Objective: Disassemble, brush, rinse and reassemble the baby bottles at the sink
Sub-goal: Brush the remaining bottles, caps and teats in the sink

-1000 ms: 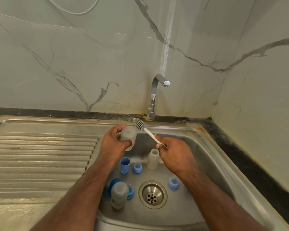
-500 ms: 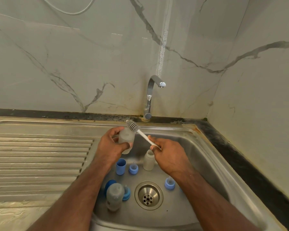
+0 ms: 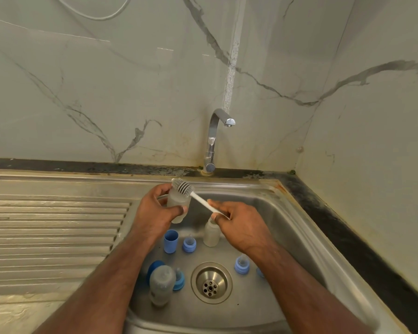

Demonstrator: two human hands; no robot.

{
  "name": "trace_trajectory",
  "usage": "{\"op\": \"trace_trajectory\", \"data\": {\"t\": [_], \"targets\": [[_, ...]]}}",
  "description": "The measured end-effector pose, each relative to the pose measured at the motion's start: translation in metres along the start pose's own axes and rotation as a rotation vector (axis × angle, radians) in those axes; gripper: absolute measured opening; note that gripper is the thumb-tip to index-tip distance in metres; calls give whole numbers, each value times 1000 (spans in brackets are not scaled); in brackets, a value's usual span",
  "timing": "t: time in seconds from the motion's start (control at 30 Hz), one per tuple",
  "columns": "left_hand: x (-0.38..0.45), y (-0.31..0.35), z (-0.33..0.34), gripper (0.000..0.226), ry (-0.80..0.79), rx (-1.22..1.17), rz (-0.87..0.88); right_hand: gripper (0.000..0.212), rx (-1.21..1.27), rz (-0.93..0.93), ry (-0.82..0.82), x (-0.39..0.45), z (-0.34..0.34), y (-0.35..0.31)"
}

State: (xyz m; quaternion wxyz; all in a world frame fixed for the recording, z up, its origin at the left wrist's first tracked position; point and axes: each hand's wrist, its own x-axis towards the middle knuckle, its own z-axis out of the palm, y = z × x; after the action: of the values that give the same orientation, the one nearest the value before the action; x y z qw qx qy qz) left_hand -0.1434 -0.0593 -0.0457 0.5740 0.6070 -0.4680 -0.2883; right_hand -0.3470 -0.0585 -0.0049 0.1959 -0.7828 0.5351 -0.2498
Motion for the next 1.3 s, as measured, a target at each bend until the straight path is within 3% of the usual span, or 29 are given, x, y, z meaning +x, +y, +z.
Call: {"op": "trace_trajectory", "data": {"t": [0.23, 0.43, 0.67, 0.97, 1.3], "targets": [[1, 0, -2, 64, 14, -7, 11, 38, 32, -23, -25, -1, -8, 4], [-1, 9, 3, 62, -30, -9, 1, 36, 134, 71, 144, 10, -48, 32], [-20, 17, 24, 57, -278, 97, 30, 33, 140, 154, 82, 2, -88, 58], [-43, 22, 85, 63, -673, 620, 180, 33, 121, 226, 65, -2, -95, 80], [-62, 7, 165, 66, -975, 959, 309, 35, 118, 256, 34, -4, -95, 89]]}}
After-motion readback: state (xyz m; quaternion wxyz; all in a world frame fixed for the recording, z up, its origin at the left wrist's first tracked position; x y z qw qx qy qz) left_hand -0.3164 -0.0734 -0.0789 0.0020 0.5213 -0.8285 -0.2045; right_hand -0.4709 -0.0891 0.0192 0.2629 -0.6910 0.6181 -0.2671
